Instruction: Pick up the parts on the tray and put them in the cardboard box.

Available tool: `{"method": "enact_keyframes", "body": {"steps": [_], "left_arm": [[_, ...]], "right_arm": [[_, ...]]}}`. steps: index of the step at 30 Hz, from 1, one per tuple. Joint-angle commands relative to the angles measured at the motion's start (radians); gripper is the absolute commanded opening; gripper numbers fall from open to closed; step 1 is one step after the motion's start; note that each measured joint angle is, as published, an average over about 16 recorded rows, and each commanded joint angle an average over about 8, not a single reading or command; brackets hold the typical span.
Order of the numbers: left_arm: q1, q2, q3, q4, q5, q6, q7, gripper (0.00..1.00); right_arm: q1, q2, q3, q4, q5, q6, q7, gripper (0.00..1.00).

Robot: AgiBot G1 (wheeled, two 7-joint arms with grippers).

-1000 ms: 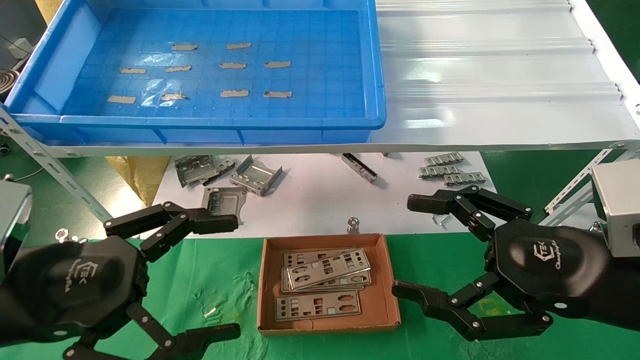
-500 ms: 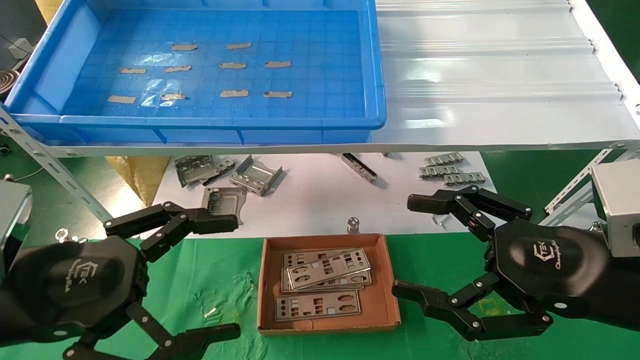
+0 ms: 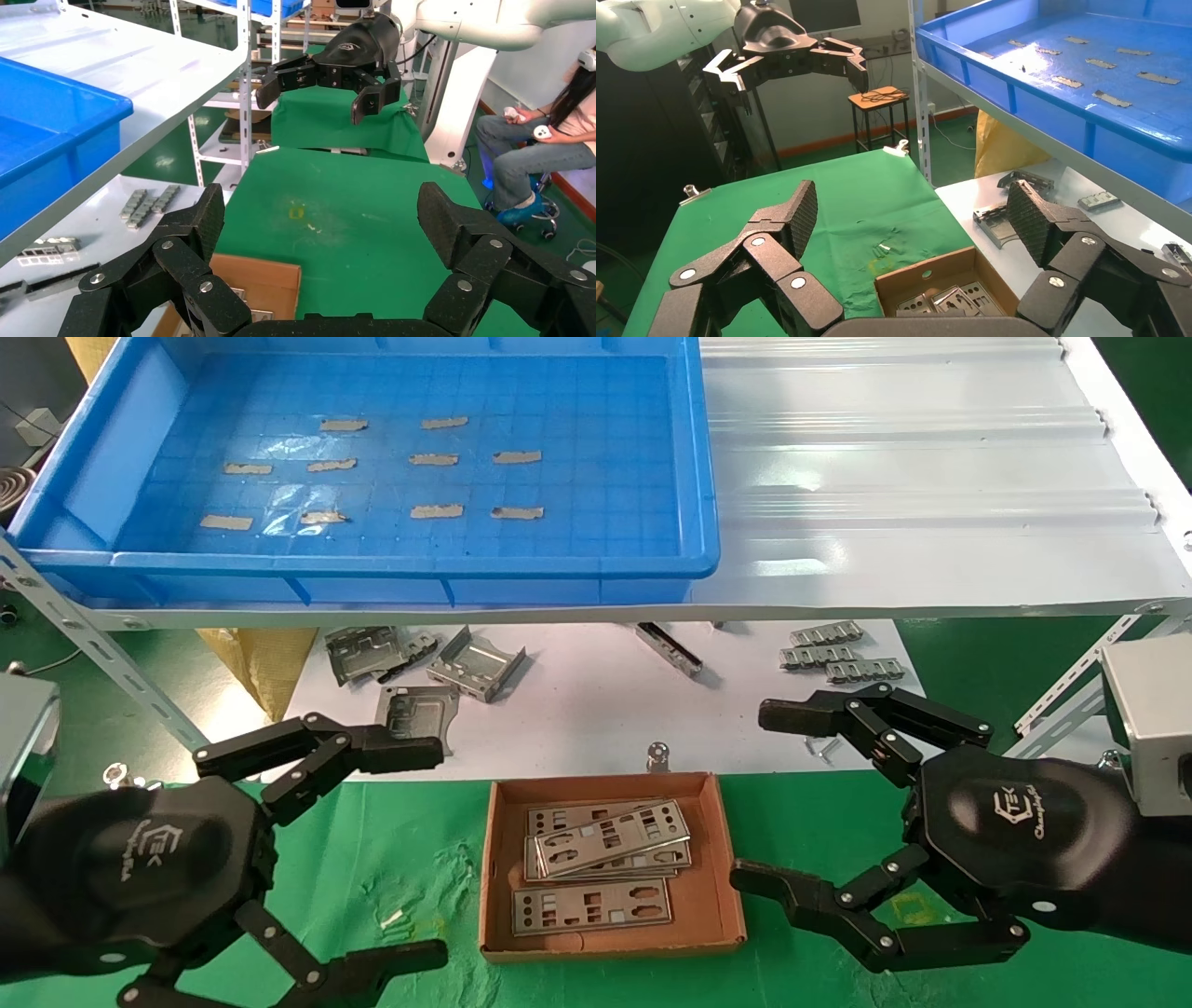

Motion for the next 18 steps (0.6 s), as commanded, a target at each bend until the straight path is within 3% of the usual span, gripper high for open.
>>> {"method": "enact_keyframes", "body": {"steps": [1,18], "left_arm": [[0.0,0.0,0.0,0.0,0.0,0.0,0.0,1.0],[0.0,0.0,0.0,0.0,0.0,0.0,0.0,1.0]], "right_arm": [[0.0,0.0,0.0,0.0,0.0,0.0,0.0,1.0],[0.0,0.0,0.0,0.0,0.0,0.0,0.0,1.0]]}}
